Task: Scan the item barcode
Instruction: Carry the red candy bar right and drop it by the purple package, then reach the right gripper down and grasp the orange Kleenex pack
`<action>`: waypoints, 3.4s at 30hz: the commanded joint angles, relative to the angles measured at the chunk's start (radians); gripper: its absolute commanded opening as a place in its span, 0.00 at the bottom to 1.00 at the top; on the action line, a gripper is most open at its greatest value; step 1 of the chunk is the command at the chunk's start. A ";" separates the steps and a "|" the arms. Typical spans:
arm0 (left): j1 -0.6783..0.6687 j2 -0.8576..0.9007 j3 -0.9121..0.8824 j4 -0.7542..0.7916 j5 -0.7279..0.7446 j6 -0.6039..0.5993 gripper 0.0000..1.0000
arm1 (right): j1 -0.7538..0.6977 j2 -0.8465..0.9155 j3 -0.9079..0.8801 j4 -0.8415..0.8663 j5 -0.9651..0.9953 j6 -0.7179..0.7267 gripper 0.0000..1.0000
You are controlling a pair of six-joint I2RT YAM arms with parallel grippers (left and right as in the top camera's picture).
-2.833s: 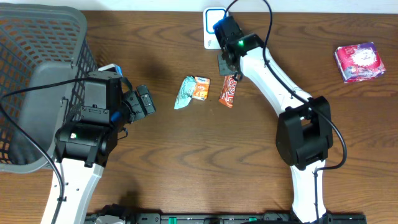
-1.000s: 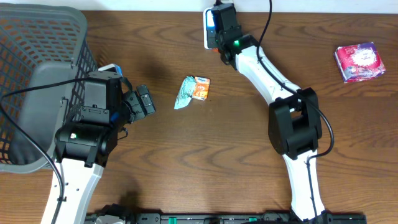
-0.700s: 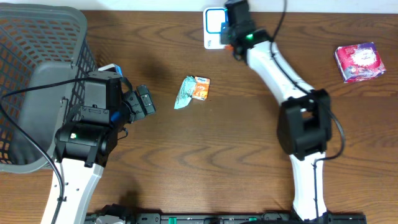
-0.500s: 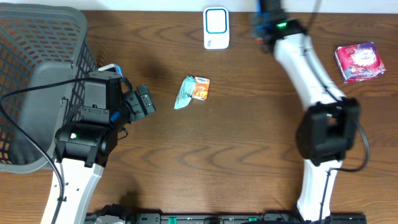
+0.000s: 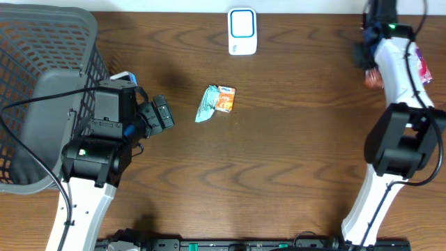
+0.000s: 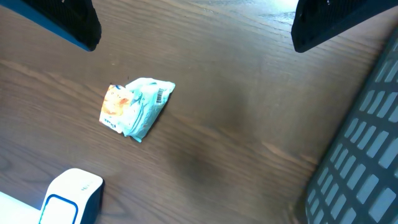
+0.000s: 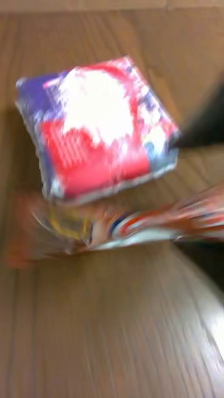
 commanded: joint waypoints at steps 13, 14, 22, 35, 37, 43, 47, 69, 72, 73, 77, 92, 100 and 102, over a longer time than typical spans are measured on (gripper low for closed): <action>0.004 0.001 0.006 -0.002 -0.006 0.013 0.98 | 0.092 -0.014 -0.001 -0.071 -0.710 0.135 0.99; 0.004 0.001 0.006 -0.002 -0.006 0.013 0.98 | 0.114 -0.014 -0.001 -0.081 -0.780 0.143 0.99; 0.004 0.001 0.006 -0.002 -0.006 0.013 0.98 | 0.327 -0.013 -0.001 -0.175 -0.997 0.226 0.99; 0.004 0.001 0.006 -0.002 -0.006 0.013 0.98 | 0.601 -0.013 -0.001 -0.177 -0.652 0.317 0.99; 0.004 0.001 0.006 -0.002 -0.006 0.013 0.98 | 0.612 -0.013 -0.001 -0.174 -0.610 0.362 0.99; 0.004 0.001 0.006 -0.002 -0.006 0.013 0.98 | 0.641 -0.008 -0.002 -0.135 -0.609 0.385 0.99; 0.004 0.001 0.006 -0.002 -0.006 0.013 0.98 | 0.644 0.013 -0.002 -0.137 -0.602 0.446 0.99; 0.004 0.001 0.006 -0.002 -0.006 0.013 0.98 | 0.648 0.131 -0.002 -0.033 -0.690 0.576 0.58; 0.004 0.001 0.006 -0.002 -0.006 0.013 0.98 | 0.666 0.131 -0.002 -0.018 -0.756 0.547 0.56; 0.004 0.001 0.006 -0.002 -0.006 0.013 0.98 | 0.672 0.131 -0.002 -0.013 -0.765 0.548 0.56; 0.004 0.001 0.006 -0.002 -0.006 0.013 0.98 | 0.686 0.130 0.029 -0.032 -0.676 0.544 0.72; 0.004 0.001 0.006 -0.002 -0.006 0.013 0.98 | 0.693 0.133 0.072 -0.199 -0.385 0.544 0.60; 0.004 0.001 0.006 -0.002 -0.006 0.013 0.98 | 0.704 0.133 0.045 -0.116 -0.478 0.544 0.59; 0.004 0.001 0.006 -0.002 -0.006 0.013 0.98 | 0.703 0.133 0.045 -0.104 -0.491 0.544 0.60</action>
